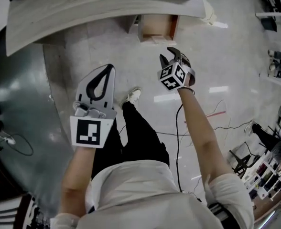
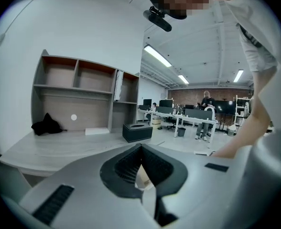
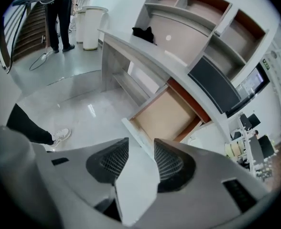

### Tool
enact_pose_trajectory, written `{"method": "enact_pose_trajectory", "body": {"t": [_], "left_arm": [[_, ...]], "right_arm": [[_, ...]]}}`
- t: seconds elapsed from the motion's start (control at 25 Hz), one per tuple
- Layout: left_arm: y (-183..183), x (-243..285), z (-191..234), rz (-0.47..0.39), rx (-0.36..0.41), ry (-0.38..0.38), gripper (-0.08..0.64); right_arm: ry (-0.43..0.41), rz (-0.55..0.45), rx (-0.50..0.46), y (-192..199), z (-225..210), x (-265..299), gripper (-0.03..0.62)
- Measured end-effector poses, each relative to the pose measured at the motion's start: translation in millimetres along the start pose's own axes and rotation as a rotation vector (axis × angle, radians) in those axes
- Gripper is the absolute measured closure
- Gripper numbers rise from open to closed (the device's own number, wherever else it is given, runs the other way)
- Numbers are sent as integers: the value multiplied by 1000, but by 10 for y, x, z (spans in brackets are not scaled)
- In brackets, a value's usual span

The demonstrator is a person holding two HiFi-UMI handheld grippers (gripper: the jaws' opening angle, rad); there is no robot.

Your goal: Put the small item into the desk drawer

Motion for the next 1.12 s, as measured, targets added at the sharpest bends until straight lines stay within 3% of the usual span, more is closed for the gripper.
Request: {"method": "enact_pose_trajectory", "body": {"t": [0.28, 0.52, 0.72, 0.84, 0.92, 1.04, 1.12], "left_arm": [[-837, -441, -107, -42, 80, 52, 541], [-1058, -620, -185, -57, 97, 100, 541], [-1272, -747, -185, -100, 104, 124, 541], [-1423, -794, -106, -142, 114, 117, 541], [-1531, -824, -59, -178, 132, 111, 541], [-1679, -913, -37, -220, 165, 117, 541], [-1741, -974, -16, -236, 165, 114, 541]], "right_arm": [[76, -96, 160, -577, 54, -827, 405], [155, -172, 264, -884, -61, -1238, 410], [272, -254, 353, -1008, -210, -1737, 538], [326, -300, 412, -1047, -282, -1966, 563], [335, -332, 486, -1071, -322, -2079, 569], [305, -425, 699, -1162, -399, -2271, 569], [296, -483, 768, -1275, -459, -2408, 569]]}}
Point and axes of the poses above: the fingertips, and each gripper's own axes: x forward along the fingers, z to its left, y out of its underside, the point moved 1 cm from there along -x, backward along the fingers, and after that the axes turned 9 degrees about -z, right-handed, at the moved point
